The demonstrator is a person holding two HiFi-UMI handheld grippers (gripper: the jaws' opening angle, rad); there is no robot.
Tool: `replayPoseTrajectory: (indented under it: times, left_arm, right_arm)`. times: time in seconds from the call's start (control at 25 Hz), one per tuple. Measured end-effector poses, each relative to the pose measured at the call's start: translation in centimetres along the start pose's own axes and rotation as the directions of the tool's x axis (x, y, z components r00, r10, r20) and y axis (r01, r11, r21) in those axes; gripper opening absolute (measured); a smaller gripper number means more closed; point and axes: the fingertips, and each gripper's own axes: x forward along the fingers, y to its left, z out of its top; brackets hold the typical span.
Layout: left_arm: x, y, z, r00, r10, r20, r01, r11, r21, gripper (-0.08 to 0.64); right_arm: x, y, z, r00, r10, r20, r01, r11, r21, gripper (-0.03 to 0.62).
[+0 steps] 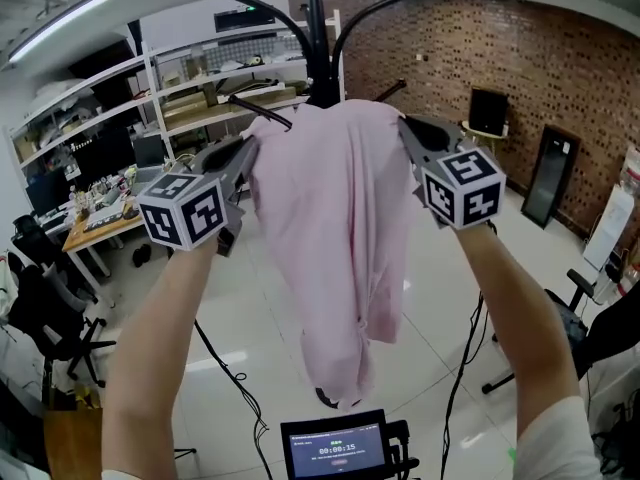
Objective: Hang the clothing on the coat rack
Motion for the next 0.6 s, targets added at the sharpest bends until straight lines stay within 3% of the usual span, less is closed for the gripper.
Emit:
replayPoseTrajectory:
  times: [0.24, 0.6]
  left_arm:
    - [-1.3, -1.9, -2.1, 0.999, -0.047, 0.011, 0.048, 0.997, -0.068, 0.014]
    - [-3.7, -6.3, -4.7, 0.992, -0.057, 0.11, 0.076, 0.981, -0.18, 0.017]
  right_arm:
    - [-2.4, 2.2, -1.6, 1.0, 0.02, 0.001, -0.02, 1.0, 0.017, 0.009]
    - [-7.0, 7.4, -2.0, 0.996, 0.044, 0.077, -0.053, 0.99, 0.131, 0.009]
